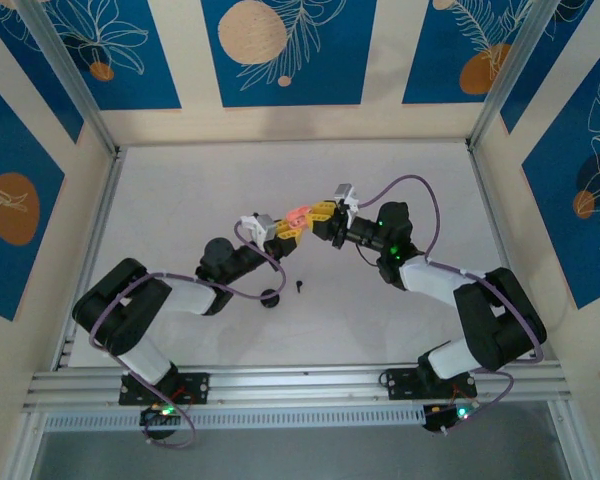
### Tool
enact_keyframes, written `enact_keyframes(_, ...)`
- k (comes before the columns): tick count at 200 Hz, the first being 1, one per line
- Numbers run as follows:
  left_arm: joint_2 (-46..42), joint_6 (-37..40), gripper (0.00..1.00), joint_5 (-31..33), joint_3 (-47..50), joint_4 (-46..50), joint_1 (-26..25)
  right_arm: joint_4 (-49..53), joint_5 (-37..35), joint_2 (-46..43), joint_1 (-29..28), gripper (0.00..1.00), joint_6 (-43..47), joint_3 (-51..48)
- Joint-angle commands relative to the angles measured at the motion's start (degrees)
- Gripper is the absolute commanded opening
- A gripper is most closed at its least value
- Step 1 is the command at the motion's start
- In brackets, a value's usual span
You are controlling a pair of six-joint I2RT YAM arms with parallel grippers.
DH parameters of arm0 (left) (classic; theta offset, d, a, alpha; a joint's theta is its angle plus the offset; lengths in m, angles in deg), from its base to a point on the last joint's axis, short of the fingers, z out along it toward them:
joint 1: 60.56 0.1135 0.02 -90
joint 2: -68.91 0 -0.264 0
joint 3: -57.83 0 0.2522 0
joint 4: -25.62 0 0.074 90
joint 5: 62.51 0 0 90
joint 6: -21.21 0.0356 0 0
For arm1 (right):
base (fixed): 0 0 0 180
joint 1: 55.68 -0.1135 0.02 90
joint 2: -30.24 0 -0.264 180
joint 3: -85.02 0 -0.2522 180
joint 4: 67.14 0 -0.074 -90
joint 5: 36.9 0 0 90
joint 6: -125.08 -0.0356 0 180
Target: Insert wireless bluetooth earbuds into charging case
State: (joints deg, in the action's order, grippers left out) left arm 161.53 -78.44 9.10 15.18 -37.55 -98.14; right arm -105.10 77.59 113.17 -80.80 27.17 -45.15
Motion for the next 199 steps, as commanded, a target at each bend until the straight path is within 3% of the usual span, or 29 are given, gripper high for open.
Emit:
enact_keyframes(1,-2.0,-0.8,0.13,0.1,-2.3,-3.7,-0.3,3.4,2.2,-0.7,-0.4,0.28,1.1,-0.6)
enact_keyframes(86,-2.1,-0.3,0.13,-0.3,-2.1,-3.7,-0.3,6.3,4.2,-1.9,-0.4,0.34,2.0,0.1)
enact_keyframes(140,-1.9,0.5,0.13,-0.9,-2.0,-3.7,-0.3,7.8,5.3,-4.2,-0.3,0.44,1.5,0.6)
enact_keyframes(199,-1.8,4.1,0.13,-3.6,-1.0,-3.7,-0.3,13.8,5.5,-12.3,2.0,0.48,-3.0,1.0)
